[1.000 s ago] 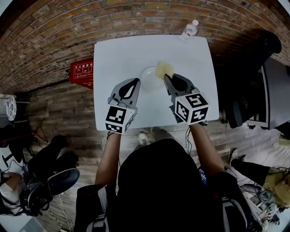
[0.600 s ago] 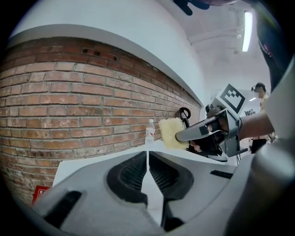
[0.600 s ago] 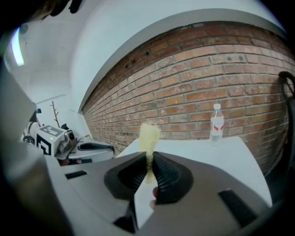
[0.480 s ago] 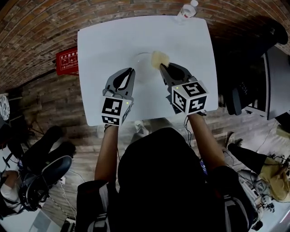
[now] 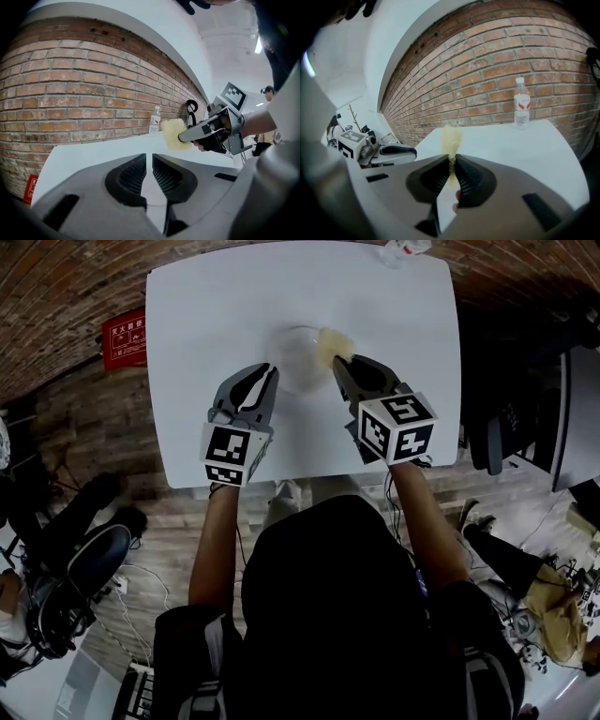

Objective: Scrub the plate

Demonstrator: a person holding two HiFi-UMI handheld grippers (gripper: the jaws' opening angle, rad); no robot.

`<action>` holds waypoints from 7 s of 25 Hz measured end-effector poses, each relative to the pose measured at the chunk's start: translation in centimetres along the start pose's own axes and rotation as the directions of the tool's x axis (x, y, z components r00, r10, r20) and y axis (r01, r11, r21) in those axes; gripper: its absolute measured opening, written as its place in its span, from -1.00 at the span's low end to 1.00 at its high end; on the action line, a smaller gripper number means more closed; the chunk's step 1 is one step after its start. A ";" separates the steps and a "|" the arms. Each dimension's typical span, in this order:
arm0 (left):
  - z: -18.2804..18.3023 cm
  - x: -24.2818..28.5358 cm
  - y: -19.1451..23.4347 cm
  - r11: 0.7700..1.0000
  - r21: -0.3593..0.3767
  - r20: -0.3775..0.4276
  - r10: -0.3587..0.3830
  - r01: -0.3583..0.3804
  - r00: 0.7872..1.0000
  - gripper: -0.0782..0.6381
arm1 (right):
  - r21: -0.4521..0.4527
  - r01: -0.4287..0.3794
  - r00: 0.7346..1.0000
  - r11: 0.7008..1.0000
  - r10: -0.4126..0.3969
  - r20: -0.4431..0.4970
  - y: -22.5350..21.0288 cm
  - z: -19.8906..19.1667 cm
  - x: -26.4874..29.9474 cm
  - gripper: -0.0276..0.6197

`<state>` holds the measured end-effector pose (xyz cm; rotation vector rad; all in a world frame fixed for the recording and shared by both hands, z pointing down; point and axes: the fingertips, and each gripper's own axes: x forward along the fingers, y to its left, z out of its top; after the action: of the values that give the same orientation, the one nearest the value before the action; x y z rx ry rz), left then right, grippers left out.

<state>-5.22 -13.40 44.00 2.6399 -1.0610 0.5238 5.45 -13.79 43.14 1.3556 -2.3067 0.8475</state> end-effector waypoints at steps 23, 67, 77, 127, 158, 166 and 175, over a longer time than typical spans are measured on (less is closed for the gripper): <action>-6.3 5.9 -0.8 0.978 0.081 -0.142 -0.180 0.193 0.973 0.02 | 0.132 0.000 0.995 0.991 0.014 -0.102 -4.2 -5.9 3.9 -0.79; -11.2 9.0 -3.0 0.880 0.224 -0.344 -0.332 0.419 0.879 0.30 | 0.201 0.000 0.986 0.980 0.033 -0.165 -4.4 -9.7 4.6 -0.79; -11.2 9.0 -2.9 0.879 0.225 -0.343 -0.333 0.421 0.879 0.30 | 0.193 -0.005 0.984 0.981 0.039 -0.172 -4.3 -9.6 4.6 -0.79; -10.9 9.1 -2.9 0.878 0.233 -0.334 -0.330 0.417 0.883 0.30 | -0.094 -0.118 0.921 0.989 0.074 -0.382 -1.7 -6.9 12.4 -0.79; -11.1 9.2 -3.0 0.877 0.227 -0.341 -0.335 0.423 0.878 0.30 | -0.073 -0.048 0.920 0.996 0.015 -0.392 -4.6 -7.0 10.5 -0.79; -11.0 9.1 -3.0 0.877 0.229 -0.339 -0.334 0.422 0.879 0.30 | -0.081 -0.041 0.926 0.996 0.008 -0.377 -5.6 -6.9 9.8 -0.78; -11.0 9.1 -2.8 0.878 0.229 -0.339 -0.334 0.421 0.880 0.30 | -0.072 0.009 0.925 0.997 -0.035 -0.378 -6.9 -6.8 9.0 -0.79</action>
<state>0.29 -13.07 57.51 2.7986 -0.3762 1.0054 6.95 -18.01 55.57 1.0748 -1.9977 0.9222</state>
